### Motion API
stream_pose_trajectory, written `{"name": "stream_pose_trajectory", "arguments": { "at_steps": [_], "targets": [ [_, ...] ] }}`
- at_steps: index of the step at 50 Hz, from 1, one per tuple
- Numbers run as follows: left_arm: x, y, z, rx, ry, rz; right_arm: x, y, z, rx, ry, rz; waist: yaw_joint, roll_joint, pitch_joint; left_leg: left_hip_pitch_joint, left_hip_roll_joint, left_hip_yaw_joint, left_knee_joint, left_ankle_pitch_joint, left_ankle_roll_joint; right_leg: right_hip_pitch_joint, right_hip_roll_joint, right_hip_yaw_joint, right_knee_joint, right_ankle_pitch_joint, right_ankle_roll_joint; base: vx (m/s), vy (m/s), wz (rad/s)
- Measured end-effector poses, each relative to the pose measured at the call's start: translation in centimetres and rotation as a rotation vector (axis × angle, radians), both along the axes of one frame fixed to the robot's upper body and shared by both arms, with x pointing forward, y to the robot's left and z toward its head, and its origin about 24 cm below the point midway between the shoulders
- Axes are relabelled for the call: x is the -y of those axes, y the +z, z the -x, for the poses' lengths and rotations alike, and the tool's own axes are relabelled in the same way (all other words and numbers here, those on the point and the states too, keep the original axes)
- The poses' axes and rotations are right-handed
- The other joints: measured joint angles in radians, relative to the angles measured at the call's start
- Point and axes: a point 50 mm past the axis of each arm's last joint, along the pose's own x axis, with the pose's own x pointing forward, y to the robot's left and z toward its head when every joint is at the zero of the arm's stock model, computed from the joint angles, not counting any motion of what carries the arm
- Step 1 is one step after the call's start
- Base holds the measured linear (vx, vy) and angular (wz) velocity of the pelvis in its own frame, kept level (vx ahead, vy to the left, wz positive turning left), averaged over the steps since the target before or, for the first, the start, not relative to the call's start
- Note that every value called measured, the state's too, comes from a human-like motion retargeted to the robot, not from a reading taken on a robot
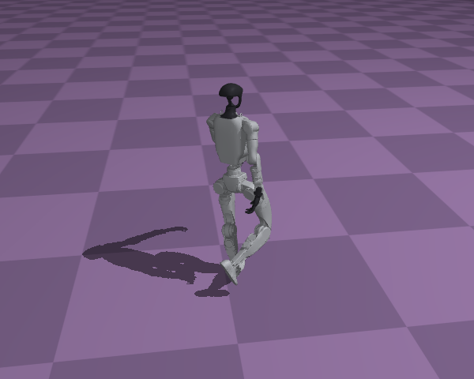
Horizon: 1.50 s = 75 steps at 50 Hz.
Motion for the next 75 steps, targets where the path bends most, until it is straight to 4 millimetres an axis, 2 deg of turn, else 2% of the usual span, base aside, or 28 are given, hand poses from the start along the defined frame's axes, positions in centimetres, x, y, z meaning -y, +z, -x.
{"name": "stream_pose_trajectory", "arguments": {
  "at_steps": [2, 4, 7, 9, 13, 18, 20, 23, 25, 27, 29, 32, 35, 37, 39, 43, 45, 48, 50, 52, 55, 58, 61, 64, 67, 70, 73, 75],
  "targets": [
    [1.4, 7.9, -6.1, 0.273, -0.086, -0.010, -3.1, 0.8, 6.1, -0.214, 0.038, -0.162, -0.067, 0.020, 0.007, 0.017, 0.000, -0.121, 0.015, -0.012, 0.016, -0.110, -0.028, 0.004, 0.163, -0.079, -0.022, 0.48, 0.04, 2.94],
    [2.8, 16.0, -9.7, 0.523, -0.159, -0.046, -5.7, 2.1, 10.5, -0.354, 0.013, -0.284, -0.127, 0.039, 0.014, 0.035, 0.004, -0.230, 0.017, -0.012, 0.031, -0.213, -0.061, 0.010, 0.270, -0.155, -0.043, 0.43, -0.01, 2.67],
    [4.6, 26.8, -11.4, 0.845, -0.228, -0.117, -8.6, 3.9, 14.3, -0.465, -0.073, -0.391, -0.196, 0.062, 0.021, 0.059, 0.019, -0.365, 0.006, 0.000, 0.049, -0.346, -0.093, 0.020, 0.314, -0.248, -0.066, 0.39, -0.09, 2.23],
    [5.7, 32.2, -11.1, 1.016, -0.254, -0.136, -9.9, 4.6, 15.4, -0.490, -0.109, -0.428, -0.218, 0.075, 0.023, 0.074, 0.038, -0.430, -0.002, 0.008, 0.054, -0.411, -0.082, 0.029, 0.256, -0.294, -0.069, 0.37, -0.16, 1.73],
    [8.0, 39.1, -9.0, 1.273, -0.315, -0.041, -11.1, 4.7, 15.1, -0.471, -0.041, -0.467, -0.203, 0.083, 0.011, 0.089, 0.073, -0.524, -0.001, 0.008, 0.050, -0.471, 0.019, 0.091, -0.060, -0.317, -0.036, 0.36, -0.20, 1.25],
    [10.2, 42.0, -6.0, 1.450, -0.412, 0.265, -8.6, 2.5, 11.4, -0.374, 0.248, -0.392, -0.153, 0.023, 0.005, 0.123, 0.018, -0.654, 0.034, -0.028, 0.037, -0.271, 0.073, 0.288, -0.856, -0.210, 0.035, 0.42, -0.20, 1.49],
    [10.0, 41.6, -5.5, 1.479, -0.394, 0.396, -6.2, 1.3, 8.6, -0.322, 0.383, -0.299, -0.150, -0.037, 0.049, 0.189, -0.050, -0.741, 0.041, -0.049, 0.038, -0.093, 0.003, 0.371, -1.192, -0.138, 0.080, 0.52, -0.24, 2.17],
    [9.3, 37.5, -6.3, 1.395, -0.319, 0.515, -2.6, 0.3, 3.6, -0.255, 0.588, -0.156, -0.078, -0.097, 0.105, 0.272, -0.091, -0.846, 0.049, -0.065, 0.038, 0.049, -0.048, 0.418, -1.363, -0.048, 0.174, 0.49, -0.33, 1.50],
    [8.4, 30.3, -7.4, 1.190, -0.219, 0.573, -0.8, 0.2, 2.5, -0.250, 0.695, -0.079, -0.002, -0.110, 0.102, 0.301, -0.091, -0.886, 0.081, -0.049, 0.043, 0.107, -0.047, 0.399, -1.364, -0.029, 0.181, 0.43, -0.34, 0.95],
    [7.0, 23.1, -8.0, 0.957, -0.061, 0.583, 3.1, 0.6, -3.4, -0.190, 0.781, 0.070, 0.071, -0.141, 0.103, 0.231, -0.163, -0.845, 0.171, 0.004, 0.072, 0.119, -0.118, 0.376, -1.399, -0.007, 0.177, 0.35, -0.19, 0.81],
    [5.0, 13.6, -6.5, 0.639, 0.107, 0.493, 6.2, 1.7, -8.2, -0.129, 0.816, 0.214, 0.120, -0.183, 0.087, 0.079, -0.225, -0.701, 0.418, -0.001, 0.113, 0.129, -0.177, 0.324, -1.399, -0.029, 0.153, 0.32, -0.24, 1.29],
    [0.5, 0.0, 1.1, 0.113, 0.246, 0.172, 10.3, 4.9, -16.3, 0.085, 0.756, 0.457, 0.129, -0.230, 0.021, -0.278, -0.192, -0.377, 0.948, -0.094, 0.213, 0.111, -0.227, 0.210, -1.388, -0.071, 0.126, 0.28, -0.26, 2.03],
    [-4.7, -8.2, 14.1, -0.447, 0.145, -0.186, 13.3, 10.6, -24.9, 0.434, 0.578, 0.675, 0.134, -0.237, -0.018, -0.513, -0.062, -0.166, 1.355, -0.231, 0.318, 0.123, -0.218, 0.109, -1.374, -0.107, 0.103, 0.29, -0.25, 1.64],
    [-7.3, -9.8, 23.3, -0.782, 0.010, -0.313, 14.3, 15.5, -30.1, 0.683, 0.403, 0.752, 0.162, -0.240, -0.018, -0.597, -0.021, -0.104, 1.521, -0.297, 0.333, 0.150, -0.201, 0.070, -1.375, -0.120, 0.086, 0.30, -0.22, 0.88],
    [-9.2, -9.2, 31.6, -1.039, -0.083, -0.355, 14.6, 20.9, -34.3, 0.937, 0.212, 0.774, 0.199, -0.245, -0.010, -0.656, -0.004, -0.060, 1.619, -0.325, 0.318, 0.179, -0.186, 0.042, -1.380, -0.125, 0.072, 0.31, -0.18, 0.56],
    [-11.5, -5.2, 43.5, -1.291, -0.009, -0.341, 13.9, 32.0, -39.8, 1.412, -0.135, 0.703, 0.279, -0.265, 0.009, -0.713, 0.046, 0.037, 1.639, -0.329, 0.294, 0.226, -0.167, 0.002, -1.391, -0.123, 0.064, 0.30, -0.12, 0.47],
    [-12.1, -2.9, 47.4, -1.322, 0.153, -0.337, 13.3, 36.8, -41.1, 1.608, -0.287, 0.625, 0.314, -0.278, 0.014, -0.716, 0.073, 0.084, 1.567, -0.328, 0.301, 0.243, -0.162, -0.016, -1.396, -0.118, 0.069, 0.29, -0.06, 0.55],
    [-11.9, -0.6, 51.3, -1.311, 0.479, -0.347, 12.1, 41.9, -42.0, 1.811, -0.520, 0.445, 0.350, -0.300, 0.013, -0.680, 0.084, 0.144, 1.326, -0.318, 0.306, 0.260, -0.161, -0.040, -1.403, -0.107, 0.081, 0.30, 0.00, 0.56],
    [-11.0, -0.1, 52.9, -1.286, 0.704, -0.351, 11.1, 43.8, -42.4, 1.880, -0.684, 0.282, 0.366, -0.323, 0.016, -0.608, 0.066, 0.202, 1.063, -0.291, 0.292, 0.270, -0.172, -0.050, -1.407, -0.099, 0.092, 0.31, 0.07, 0.39],
    [-9.5, -0.9, 53.2, -1.260, 0.882, -0.322, 10.2, 44.1, -42.8, 1.890, -0.818, 0.139, 0.388, -0.327, 0.022, -0.479, 0.041, 0.289, 0.715, -0.229, 0.239, 0.283, -0.169, -0.051, -1.404, -0.099, 0.104, 0.34, 0.15, 0.09],
    [-6.4, -3.8, 51.6, -1.233, 1.007, -0.199, 9.1, 41.6, -43.2, 1.841, -0.922, 0.008, 0.410, -0.263, 0.039, -0.259, 0.029, 0.416, 0.251, -0.092, 0.130, 0.343, -0.105, -0.062, -1.381, -0.122, 0.092, 0.36, 0.22, 0.17],
    [-3.6, -8.0, 45.9, -1.152, 0.935, 0.001, 8.5, 34.6, -42.5, 1.695, -0.841, 0.028, 0.381, -0.184, 0.041, -0.146, 0.041, 0.433, 0.072, -0.014, 0.053, 0.411, -0.045, -0.124, -1.335, -0.125, 0.045, 0.38, 0.28, 1.04],
    [-1.7, -11.4, 36.5, -0.988, 0.705, 0.139, 8.9, 24.2, -38.8, 1.428, -0.636, 0.184, 0.322, -0.109, 0.063, -0.052, 0.041, 0.319, 0.021, -0.005, 0.013, 0.462, -0.033, -0.204, -1.189, -0.054, -0.019, 0.43, 0.32, 2.02],
    [0.1, -12.1, 23.7, -0.699, 0.355, 0.138, 9.0, 13.1, -30.6, 1.039, -0.324, 0.304, 0.251, -0.047, 0.077, 0.011, 0.044, 0.139, 0.021, -0.031, 0.019, 0.367, -0.048, -0.160, -0.810, 0.032, -0.023, 0.44, 0.30, 2.75],
    [3.0, -8.3, 10.1, -0.332, 0.091, 0.093, 6.8, 4.6, -19.3, 0.579, -0.087, 0.237, 0.145, -0.020, 0.065, 0.012, 0.034, -0.063, 0.031, -0.046, 0.054, 0.151, 0.005, 0.012, -0.398, 0.066, 0.067, 0.42, 0.19, 3.22],
    [6.1, -0.3, -1.1, 0.004, -0.039, 0.065, 3.0, 0.5, -7.8, 0.160, 0.005, 0.129, 0.035, 0.006, 0.075, 0.027, 0.034, -0.238, 0.037, -0.048, 0.074, -0.034, 0.048, 0.083, -0.058, 0.013, 0.096, 0.44, 0.09, 2.90],
    [8.9, 9.0, -7.6, 0.312, -0.133, 0.126, -1.2, -0.1, 1.5, -0.067, -0.016, 0.006, -0.071, 0.039, 0.084, 0.058, 0.048, -0.376, 0.042, -0.053, 0.093, -0.159, -0.042, 0.014, 0.175, -0.039, -0.001, 0.44, 0.03, 2.33],
    [9.9, 15.2, -10.1, 0.485, -0.187, 0.159, -3.6, 0.4, 5.9, -0.158, -0.053, -0.063, -0.143, 0.053, 0.092, 0.079, 0.057, -0.455, 0.035, -0.050, 0.104, -0.238, -0.086, -0.022, 0.263, -0.079, -0.046, 0.42, -0.04, 2.01]
  ]
}}
